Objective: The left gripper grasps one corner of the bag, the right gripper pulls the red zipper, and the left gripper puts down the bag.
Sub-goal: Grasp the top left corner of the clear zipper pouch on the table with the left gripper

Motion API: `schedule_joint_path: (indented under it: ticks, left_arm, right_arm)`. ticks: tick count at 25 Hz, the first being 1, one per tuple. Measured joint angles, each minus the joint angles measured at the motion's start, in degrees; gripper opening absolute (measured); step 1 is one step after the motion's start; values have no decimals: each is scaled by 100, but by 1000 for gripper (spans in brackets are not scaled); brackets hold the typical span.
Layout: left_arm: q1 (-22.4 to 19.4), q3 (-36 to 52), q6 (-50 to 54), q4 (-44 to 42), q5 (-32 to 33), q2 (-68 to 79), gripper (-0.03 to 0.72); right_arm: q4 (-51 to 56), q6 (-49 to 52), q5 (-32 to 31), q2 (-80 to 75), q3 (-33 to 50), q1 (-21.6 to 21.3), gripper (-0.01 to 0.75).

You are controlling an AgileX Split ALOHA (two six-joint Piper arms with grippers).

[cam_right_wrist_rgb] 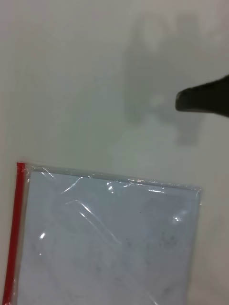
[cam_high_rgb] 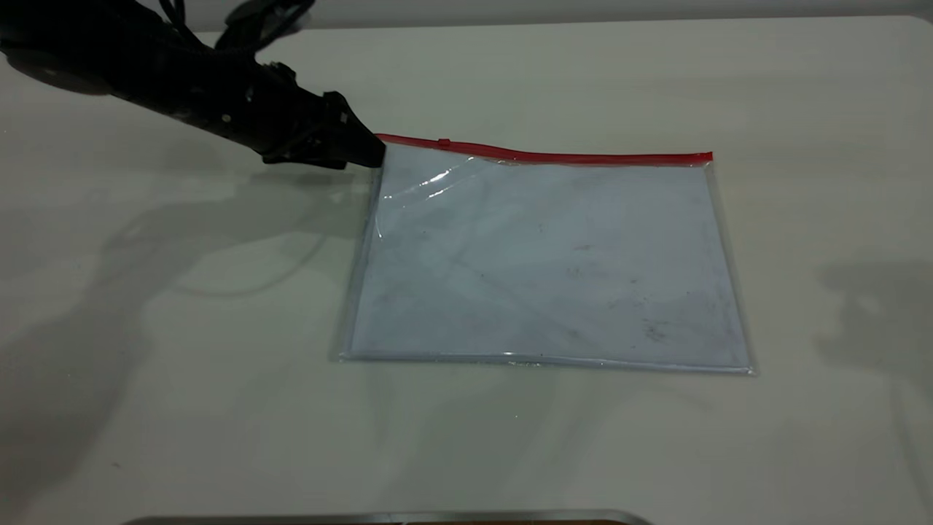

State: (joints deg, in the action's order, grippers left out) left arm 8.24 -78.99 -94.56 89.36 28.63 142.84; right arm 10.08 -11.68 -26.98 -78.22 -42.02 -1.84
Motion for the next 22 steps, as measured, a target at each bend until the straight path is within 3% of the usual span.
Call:
schedule_joint_path:
  ticks: [9,12,15,20,22]
  left_arm:
    - [123,-316,-24,292,123,445,578]
    - [123,-408,-25,477,254,565,545]
    - [134,-429,-48,640,265,581,431]
    - [139,-466,-649,678,533,585,79]
    - [139,-496,-1182,679,656,585,53]
  right_arm:
    - [0,-6,37,0,0,0,547]
    - [0,-6,56,0,0,0,547]
    - [0,-6,55,0,0,0,547]
    - [0,-11,55,0,0,0,547]
    - [0,-11,55,0,0,0,547]
